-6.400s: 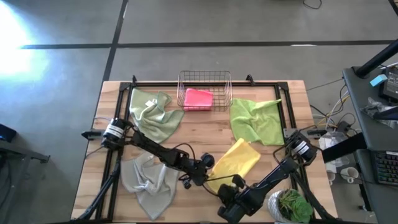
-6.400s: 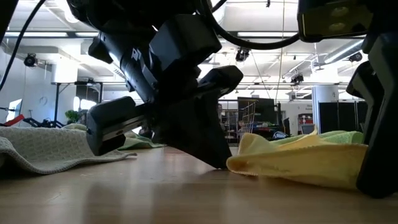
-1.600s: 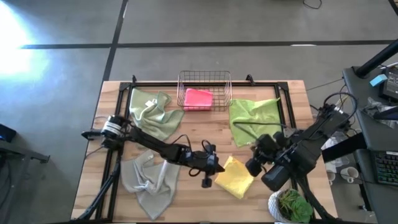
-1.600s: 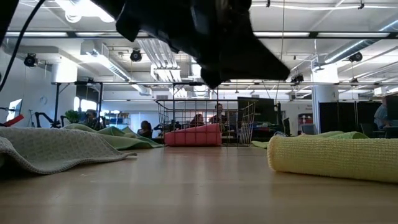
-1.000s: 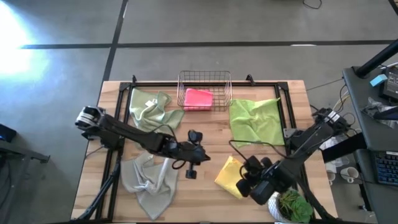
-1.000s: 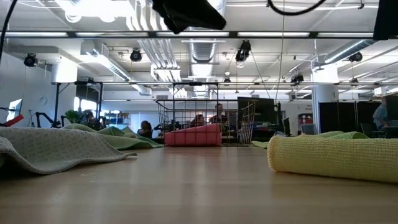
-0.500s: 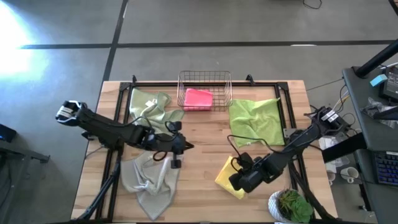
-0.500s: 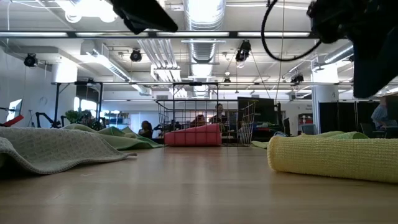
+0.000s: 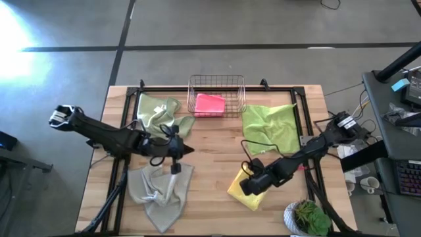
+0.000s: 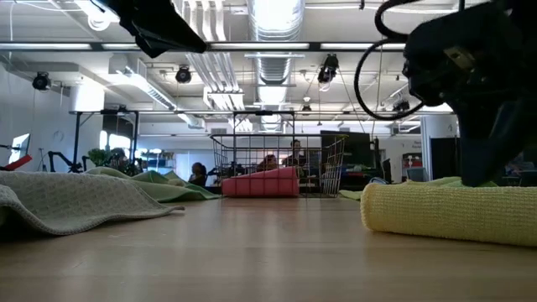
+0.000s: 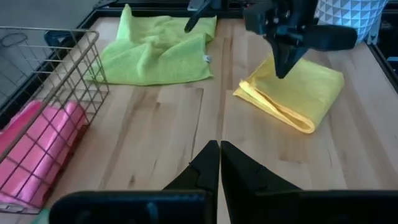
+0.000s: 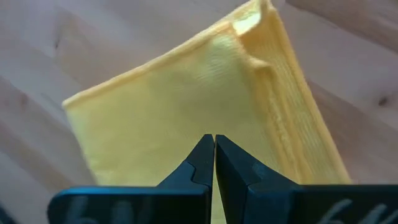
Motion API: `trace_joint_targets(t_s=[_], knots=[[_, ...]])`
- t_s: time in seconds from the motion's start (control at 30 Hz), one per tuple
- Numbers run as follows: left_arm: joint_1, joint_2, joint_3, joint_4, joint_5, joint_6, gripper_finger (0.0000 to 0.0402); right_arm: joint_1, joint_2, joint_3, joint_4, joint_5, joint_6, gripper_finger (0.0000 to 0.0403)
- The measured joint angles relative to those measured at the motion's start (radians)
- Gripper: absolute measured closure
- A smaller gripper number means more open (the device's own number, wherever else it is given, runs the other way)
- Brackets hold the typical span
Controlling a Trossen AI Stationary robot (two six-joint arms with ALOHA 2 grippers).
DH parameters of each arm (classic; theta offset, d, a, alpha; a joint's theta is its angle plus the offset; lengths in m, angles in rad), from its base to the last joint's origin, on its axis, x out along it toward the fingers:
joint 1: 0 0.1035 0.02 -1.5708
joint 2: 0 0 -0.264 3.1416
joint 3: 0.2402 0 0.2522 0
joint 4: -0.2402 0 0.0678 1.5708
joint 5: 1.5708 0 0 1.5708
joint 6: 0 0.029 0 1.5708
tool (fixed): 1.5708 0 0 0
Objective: Fold microfiber towels
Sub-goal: Stack the folded yellow microfiber cloth on top of the pink microfiber cloth in the wire basket
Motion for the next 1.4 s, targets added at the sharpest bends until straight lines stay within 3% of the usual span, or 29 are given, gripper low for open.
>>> trace_joint_targets(t_s=[0.57, 0.97, 1.4], knots=[[0.000, -0.033, -0.030, -0.010, -0.004, 0.002, 0.0402, -0.100, 0.169, 0.048, 0.057, -0.079, -0.077, 0.0394], [0.000, -0.032, -0.030, -0.032, -0.002, 0.011, 0.0402, -0.288, 0.301, 0.227, 0.042, -0.077, -0.497, 0.0394], [0.000, -0.032, -0.030, -0.092, 0.002, 0.011, 0.0402, -0.323, 0.489, 0.510, 0.041, -0.118, -0.779, 0.0394]])
